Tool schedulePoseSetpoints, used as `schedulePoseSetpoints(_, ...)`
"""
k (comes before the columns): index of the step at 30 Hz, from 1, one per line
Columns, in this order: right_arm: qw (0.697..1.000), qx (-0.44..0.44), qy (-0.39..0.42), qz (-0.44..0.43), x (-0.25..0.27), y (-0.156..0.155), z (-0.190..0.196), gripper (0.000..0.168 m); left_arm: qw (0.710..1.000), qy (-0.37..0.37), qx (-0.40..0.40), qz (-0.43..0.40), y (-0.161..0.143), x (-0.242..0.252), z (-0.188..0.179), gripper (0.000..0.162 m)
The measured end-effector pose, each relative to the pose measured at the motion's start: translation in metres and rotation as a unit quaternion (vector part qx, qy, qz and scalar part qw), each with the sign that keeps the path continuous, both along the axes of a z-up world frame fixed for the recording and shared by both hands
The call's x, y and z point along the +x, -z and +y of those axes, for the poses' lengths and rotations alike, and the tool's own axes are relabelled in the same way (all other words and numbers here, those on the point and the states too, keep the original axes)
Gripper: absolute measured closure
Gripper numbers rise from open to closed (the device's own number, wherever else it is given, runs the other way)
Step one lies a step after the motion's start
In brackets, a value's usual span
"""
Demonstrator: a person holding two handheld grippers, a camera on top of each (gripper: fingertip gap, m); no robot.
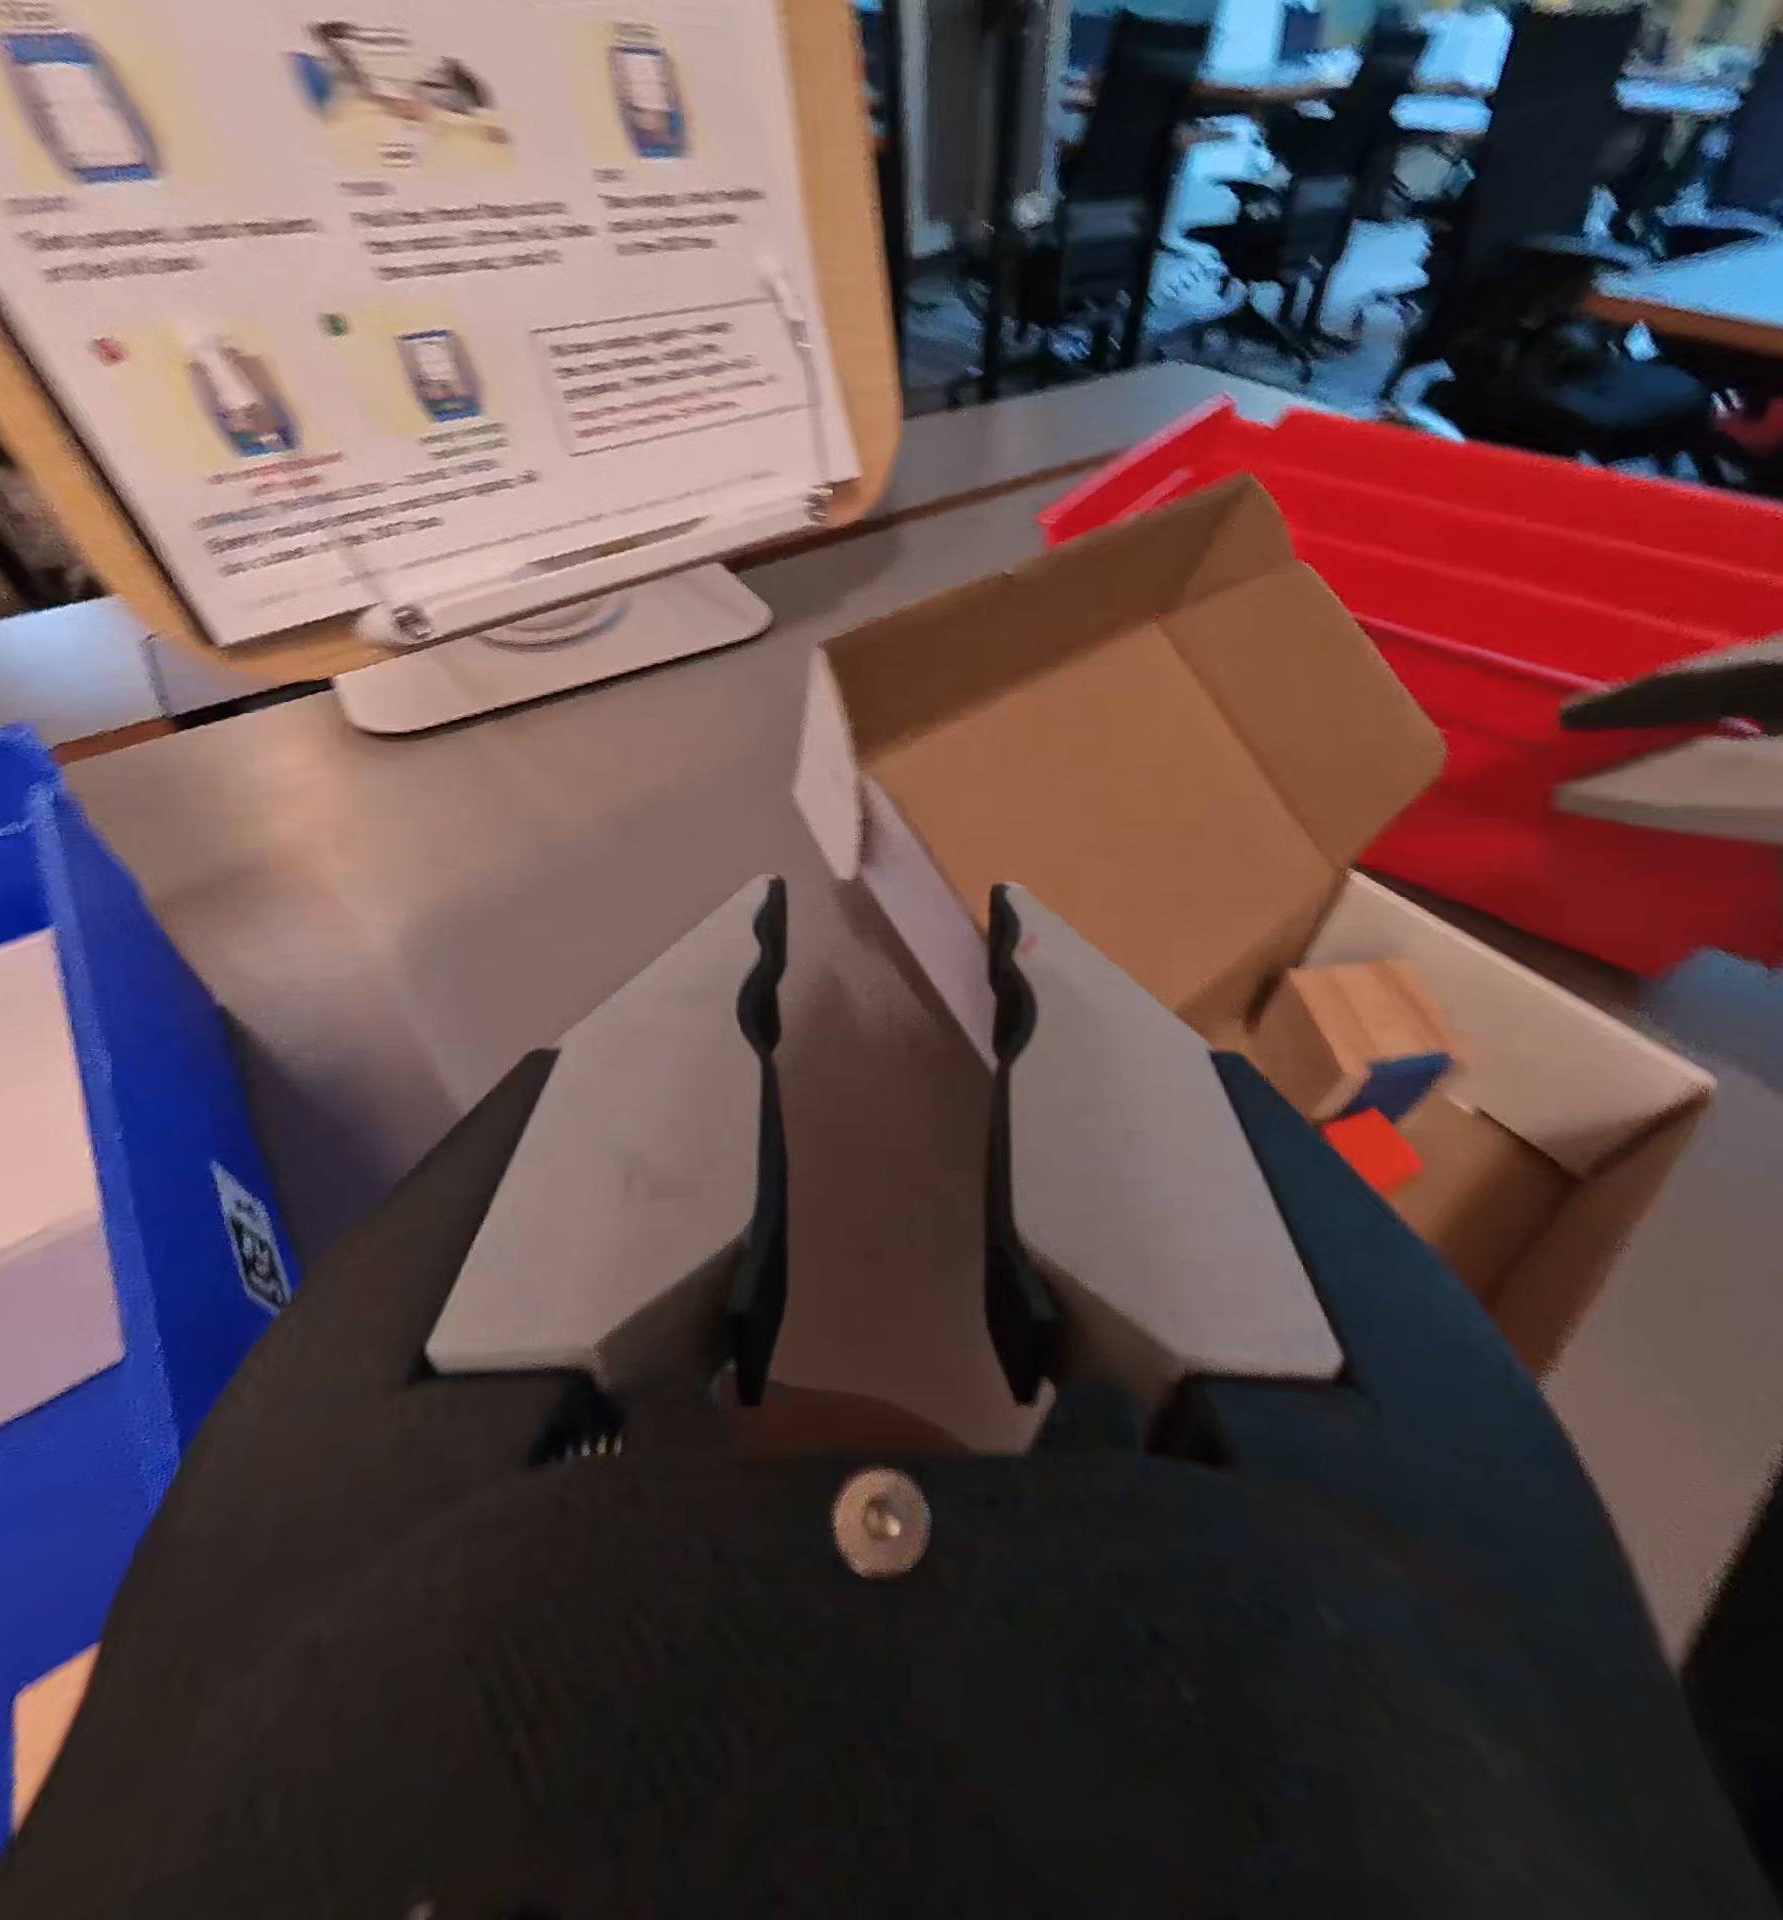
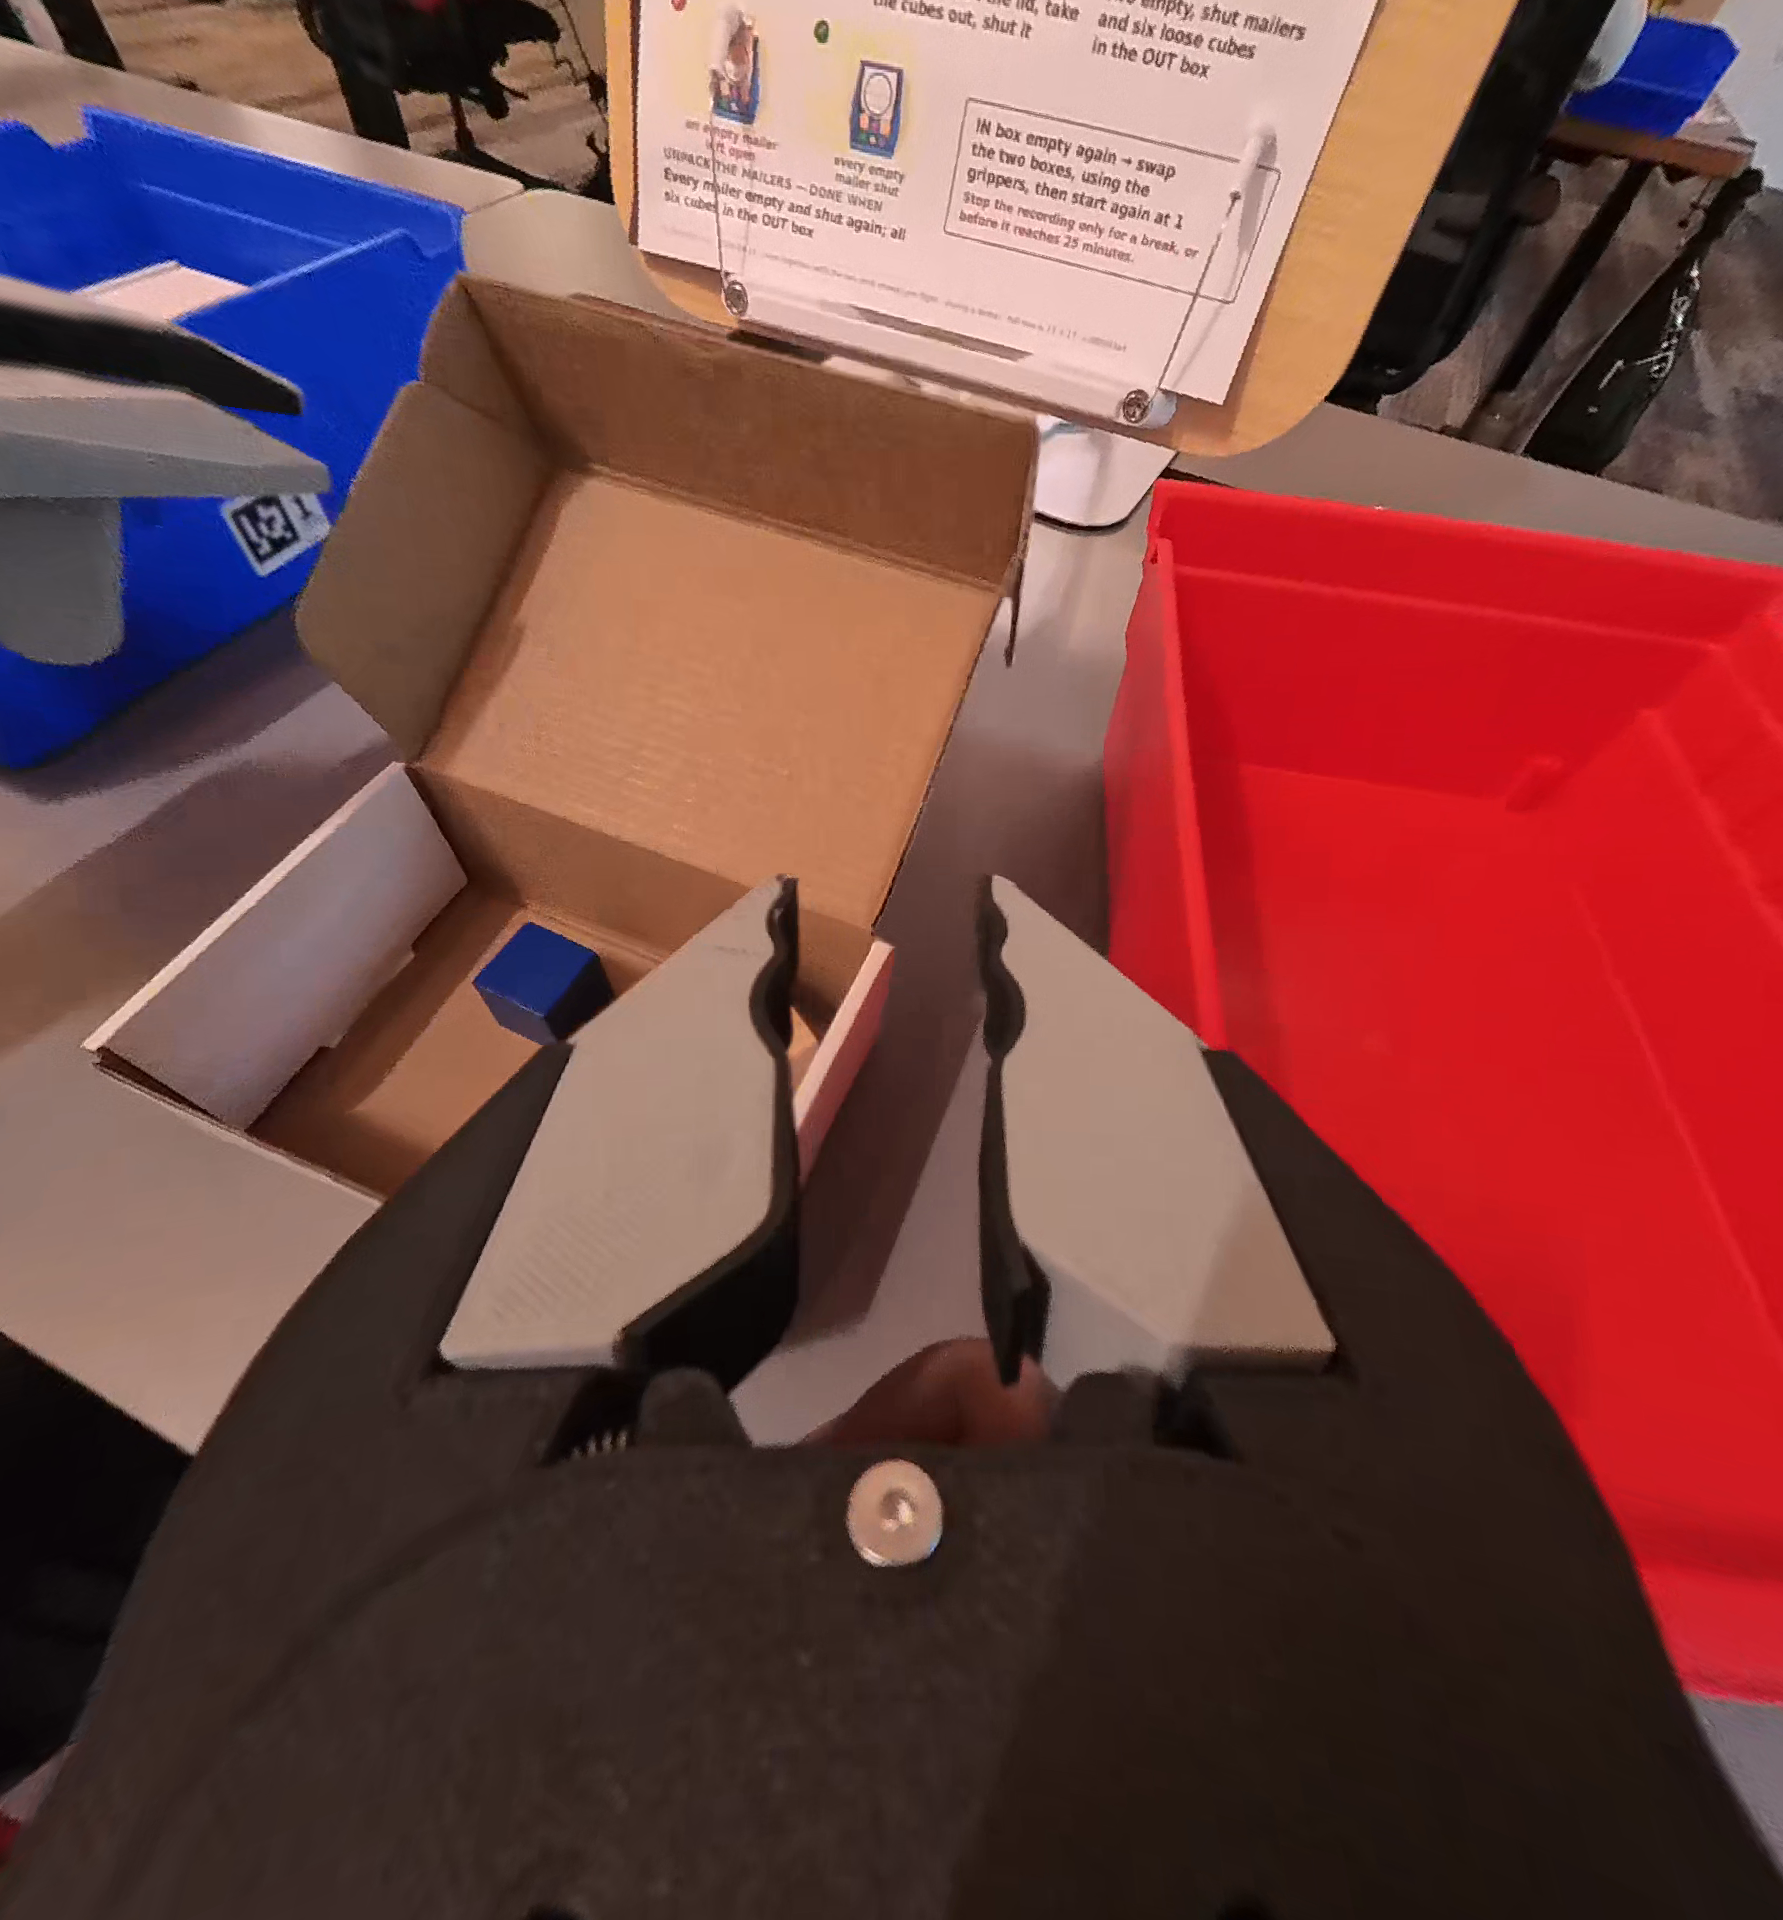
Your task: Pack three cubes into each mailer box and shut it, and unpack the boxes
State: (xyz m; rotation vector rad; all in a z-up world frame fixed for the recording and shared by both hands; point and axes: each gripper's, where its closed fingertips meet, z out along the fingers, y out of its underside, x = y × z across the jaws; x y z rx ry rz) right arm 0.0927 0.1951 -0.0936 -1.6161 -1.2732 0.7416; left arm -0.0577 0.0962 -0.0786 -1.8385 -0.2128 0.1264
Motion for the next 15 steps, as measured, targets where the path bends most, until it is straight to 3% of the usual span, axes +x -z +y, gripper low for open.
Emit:
schedulePoseSetpoints(2, 1.000, -0.006, -0.013, 0.011, -0.005, 0.000, -0.006, 0.132, 0.999, -0.027, 0.020, -0.029, 0.007, -0.010, -0.002, 0.128)
schedulePoseSetpoints(4, 0.999, -0.005, -0.024, 0.021, -0.008, -0.003, -0.011, 0.129, 0.999, -0.002, 0.004, -0.039, 0.023, 0.000, -0.002, 0.128)
schedulePoseSetpoints(8, 0.999, 0.017, -0.033, 0.032, -0.011, -0.009, -0.017, 0.124, 0.997, -0.013, -0.065, 0.046, 0.045, 0.000, -0.003, 0.121)
schedulePoseSetpoints(11, 0.998, 0.032, -0.049, 0.036, -0.009, -0.016, -0.022, 0.120, 0.994, -0.028, -0.065, 0.079, 0.038, 0.003, -0.005, 0.123)
schedulePoseSetpoints(15, 0.996, 0.051, -0.062, 0.036, -0.005, -0.021, -0.022, 0.117, 0.997, -0.019, -0.049, 0.063, 0.027, 0.013, -0.007, 0.127)
